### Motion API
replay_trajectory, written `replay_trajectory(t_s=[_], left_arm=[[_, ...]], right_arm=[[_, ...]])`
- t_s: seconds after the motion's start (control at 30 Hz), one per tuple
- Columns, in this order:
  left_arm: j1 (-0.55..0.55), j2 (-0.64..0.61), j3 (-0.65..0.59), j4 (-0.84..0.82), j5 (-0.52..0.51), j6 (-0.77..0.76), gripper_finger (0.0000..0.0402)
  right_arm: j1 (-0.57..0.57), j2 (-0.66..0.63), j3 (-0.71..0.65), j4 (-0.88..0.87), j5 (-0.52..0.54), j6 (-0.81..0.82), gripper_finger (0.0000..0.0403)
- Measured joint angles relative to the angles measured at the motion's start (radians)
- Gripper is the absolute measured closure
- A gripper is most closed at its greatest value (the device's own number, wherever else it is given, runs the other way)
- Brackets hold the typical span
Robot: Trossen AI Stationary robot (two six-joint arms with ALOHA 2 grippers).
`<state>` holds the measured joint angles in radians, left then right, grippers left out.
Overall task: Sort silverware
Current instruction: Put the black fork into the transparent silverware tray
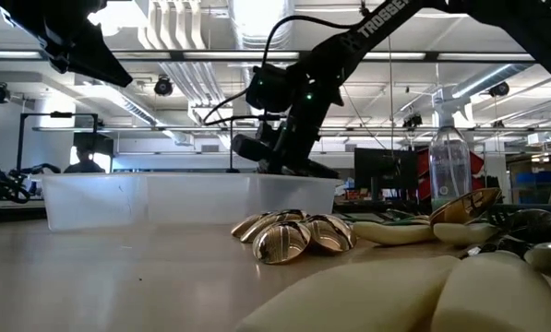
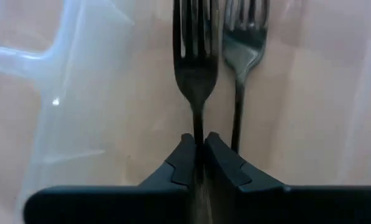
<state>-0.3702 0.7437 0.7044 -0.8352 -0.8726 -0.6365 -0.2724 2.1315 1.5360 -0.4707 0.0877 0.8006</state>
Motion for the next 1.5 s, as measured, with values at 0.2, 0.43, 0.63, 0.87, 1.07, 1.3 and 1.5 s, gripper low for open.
replay_trajectory(t_s=[0.2,0.43,0.63,0.87,1.07,1.3,1.5], left_arm=[[-0.001,0.003,0.000,0.000,0.001,-0.001,0.0283],[-0.002,-0.005,-0.002,0.000,0.026,-0.008,0.0283],[-0.006,-0.007,-0.013,0.008,0.026,-0.010,0.0283],[-0.006,0.037,-0.118,0.055,0.027,-0.093,0.0283],[-0.006,0.062,-0.155,0.079,0.027,-0.117,0.0283],[-0.006,0.045,-0.136,0.048,0.021,-0.106,0.0283],[-0.006,0.025,-0.106,0.041,0.017,-0.080,0.0284]], right_arm=[[-0.012,-0.015,-0.001,-0.002,0.014,-0.107,0.0299],[0.021,-0.145,-0.003,-0.114,0.021,-0.410,0.0248],[0.106,-0.294,-0.003,-0.473,0.001,-0.825,0.0231],[0.170,-0.429,-0.144,-0.662,-0.009,-0.891,0.0241],[0.182,-0.459,-0.356,-0.550,-0.005,-0.901,0.0260],[0.179,-0.427,-0.523,-0.296,-0.001,-0.932,0.0274],[0.168,-0.412,-0.569,-0.240,-0.005,-0.927,0.0274]])
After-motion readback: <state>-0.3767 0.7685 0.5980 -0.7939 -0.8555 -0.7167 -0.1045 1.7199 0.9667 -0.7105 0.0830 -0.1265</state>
